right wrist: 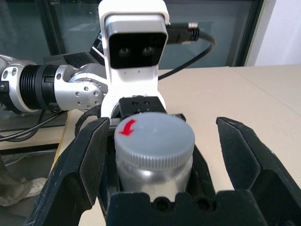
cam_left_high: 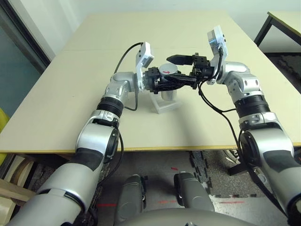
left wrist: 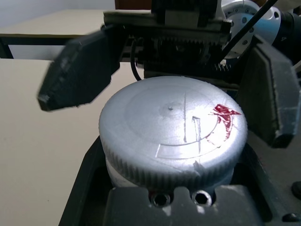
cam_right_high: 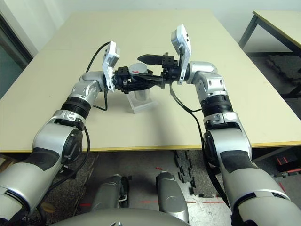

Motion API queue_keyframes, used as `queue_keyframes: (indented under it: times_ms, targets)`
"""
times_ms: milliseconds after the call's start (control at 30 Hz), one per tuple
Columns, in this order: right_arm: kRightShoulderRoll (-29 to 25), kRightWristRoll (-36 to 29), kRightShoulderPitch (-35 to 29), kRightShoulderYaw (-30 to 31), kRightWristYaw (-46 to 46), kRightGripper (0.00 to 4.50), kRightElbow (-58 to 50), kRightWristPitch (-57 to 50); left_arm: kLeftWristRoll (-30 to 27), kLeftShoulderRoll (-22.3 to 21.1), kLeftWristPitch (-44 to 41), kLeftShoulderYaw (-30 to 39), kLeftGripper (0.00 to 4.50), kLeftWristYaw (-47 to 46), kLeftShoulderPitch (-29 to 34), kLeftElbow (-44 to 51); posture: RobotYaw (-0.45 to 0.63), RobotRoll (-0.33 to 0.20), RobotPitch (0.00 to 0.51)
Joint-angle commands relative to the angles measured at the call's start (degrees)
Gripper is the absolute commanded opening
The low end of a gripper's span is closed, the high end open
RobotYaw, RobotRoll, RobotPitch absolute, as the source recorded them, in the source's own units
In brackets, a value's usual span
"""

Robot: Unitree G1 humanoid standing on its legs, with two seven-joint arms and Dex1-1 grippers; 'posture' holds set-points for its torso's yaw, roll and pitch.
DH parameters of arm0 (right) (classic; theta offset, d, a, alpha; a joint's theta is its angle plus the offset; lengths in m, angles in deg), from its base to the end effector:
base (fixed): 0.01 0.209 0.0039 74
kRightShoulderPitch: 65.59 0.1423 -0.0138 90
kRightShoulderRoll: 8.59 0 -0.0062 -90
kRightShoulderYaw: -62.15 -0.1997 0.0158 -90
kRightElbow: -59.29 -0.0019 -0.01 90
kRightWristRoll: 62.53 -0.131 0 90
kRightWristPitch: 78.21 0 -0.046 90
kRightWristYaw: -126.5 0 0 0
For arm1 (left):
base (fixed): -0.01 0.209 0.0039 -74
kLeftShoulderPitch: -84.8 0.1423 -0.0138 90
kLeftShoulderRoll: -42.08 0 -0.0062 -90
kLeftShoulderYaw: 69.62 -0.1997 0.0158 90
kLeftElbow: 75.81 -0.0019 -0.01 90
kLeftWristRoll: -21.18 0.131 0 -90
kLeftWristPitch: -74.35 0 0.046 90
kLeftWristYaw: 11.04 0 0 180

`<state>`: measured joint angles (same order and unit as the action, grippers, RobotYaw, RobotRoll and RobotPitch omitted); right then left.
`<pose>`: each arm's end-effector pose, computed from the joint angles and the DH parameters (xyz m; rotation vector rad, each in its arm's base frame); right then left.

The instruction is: Pour the medicine from the bottle into the box.

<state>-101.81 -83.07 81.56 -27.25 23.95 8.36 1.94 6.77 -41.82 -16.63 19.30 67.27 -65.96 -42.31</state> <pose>0.3642 -0.1756 0.1928 -0.0711 -0.1361 1.4175 0.3741 0.1304 0.1555 0.0111 -0.0322 -1.4838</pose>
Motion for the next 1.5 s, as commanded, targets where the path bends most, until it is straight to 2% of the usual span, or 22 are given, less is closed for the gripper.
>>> queue_keyframes:
  times_ms: [33,667,967,1200,1500]
  targets:
    - [0.59,1.11,1.26,0.39,-0.26,4.5,1.76,1.14,1.12,0.08,0.49,-0.64,2.72,0.35,-0.49,0.56,-0.28,0.0,0.056]
    - [1.91,3.8,2.51,0.68,-2.0,4.5,5.35,3.66,1.24,0.59,-0.54,-0.75,2.72,0.86,-0.16,2.26,-0.27,0.0,0.048]
    - [1.52,3.46,2.8,-0.43,-2.48,4.5,7.56,3.95,1.04,-0.49,-1.79,-0.96,2.72,2.28,0.86,3.99,-0.26,0.0,0.049]
    - [0.58,2.41,2.29,-1.73,-2.81,4.5,9.09,3.41,-0.08,-0.62,-2.87,-0.23,2.72,2.97,1.03,4.6,-0.26,0.0,0.053]
    - [-3.19,0.35,2.25,-3.52,-1.74,4.5,12.09,3.24,-0.2,-1.89,-3.81,0.01,2.72,3.68,1.43,5.3,-0.25,0.0,0.056]
